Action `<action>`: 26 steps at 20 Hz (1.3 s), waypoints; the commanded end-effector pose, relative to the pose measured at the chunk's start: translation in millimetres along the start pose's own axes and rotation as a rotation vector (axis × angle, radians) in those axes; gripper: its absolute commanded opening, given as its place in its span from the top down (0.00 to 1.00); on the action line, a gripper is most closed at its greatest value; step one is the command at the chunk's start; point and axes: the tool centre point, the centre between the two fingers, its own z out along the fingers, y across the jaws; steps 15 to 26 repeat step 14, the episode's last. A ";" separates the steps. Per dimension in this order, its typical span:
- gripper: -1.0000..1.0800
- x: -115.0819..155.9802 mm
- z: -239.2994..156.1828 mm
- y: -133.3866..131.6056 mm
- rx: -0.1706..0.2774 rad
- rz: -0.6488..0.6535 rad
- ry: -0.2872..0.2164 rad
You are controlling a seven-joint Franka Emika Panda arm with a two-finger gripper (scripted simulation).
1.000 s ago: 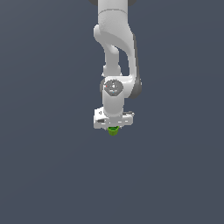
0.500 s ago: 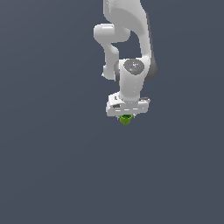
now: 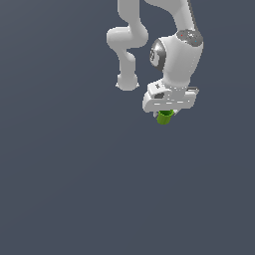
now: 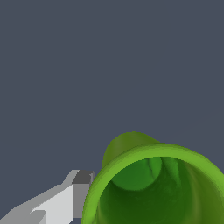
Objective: Pick up the object and move it to a goal position.
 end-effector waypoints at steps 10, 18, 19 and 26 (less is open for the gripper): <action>1.00 -15.7 -59.6 -65.4 0.002 0.001 0.000; 1.00 -15.7 -63.3 -69.7 0.002 0.001 0.000; 1.00 -15.7 -63.3 -69.7 0.002 0.001 0.000; 1.00 -15.7 -63.3 -69.7 0.002 0.001 0.000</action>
